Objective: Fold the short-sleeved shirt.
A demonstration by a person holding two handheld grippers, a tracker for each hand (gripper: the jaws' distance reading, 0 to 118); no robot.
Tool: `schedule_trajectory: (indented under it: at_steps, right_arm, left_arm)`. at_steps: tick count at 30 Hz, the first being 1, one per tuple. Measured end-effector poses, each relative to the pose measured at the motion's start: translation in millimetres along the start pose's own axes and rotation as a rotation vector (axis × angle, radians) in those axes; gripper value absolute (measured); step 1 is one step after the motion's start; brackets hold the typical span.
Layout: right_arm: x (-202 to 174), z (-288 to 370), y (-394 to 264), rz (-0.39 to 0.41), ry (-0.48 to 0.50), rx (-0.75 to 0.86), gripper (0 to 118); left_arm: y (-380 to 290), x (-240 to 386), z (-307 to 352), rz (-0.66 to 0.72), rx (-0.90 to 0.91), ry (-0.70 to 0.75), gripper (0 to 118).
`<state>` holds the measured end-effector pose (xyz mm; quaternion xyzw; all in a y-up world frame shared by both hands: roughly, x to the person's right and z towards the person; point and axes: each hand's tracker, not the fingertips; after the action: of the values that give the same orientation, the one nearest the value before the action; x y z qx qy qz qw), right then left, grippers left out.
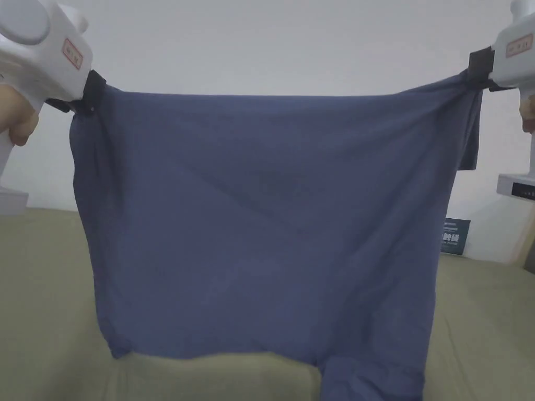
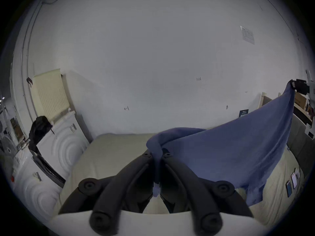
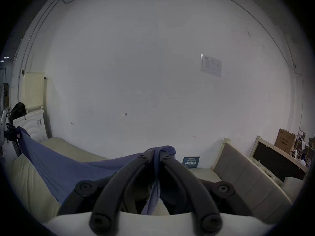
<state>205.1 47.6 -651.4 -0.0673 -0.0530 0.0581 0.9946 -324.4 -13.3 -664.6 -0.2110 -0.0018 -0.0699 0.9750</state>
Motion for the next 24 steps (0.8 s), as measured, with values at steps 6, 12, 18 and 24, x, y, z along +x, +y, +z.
schedule_trajectory:
  at_steps: [6,12,18,24]
  right_arm:
    - [-13,1,33,0.035,-0.015,0.084,9]
    - [-16,18,56,0.048,-0.001,0.163,9]
    - [-21,35,12,0.015,0.040,0.083,9]
    - [-12,61,-74,-0.071,0.058,-0.042,9]
  left_arm:
    - [18,-6,3,-0.003,0.046,0.044,7]
    - [27,-15,11,-0.002,0.080,0.052,7]
    - [-1,-17,7,-0.013,0.062,0.034,7]
    - [-52,-15,8,-0.039,0.010,-0.011,7]
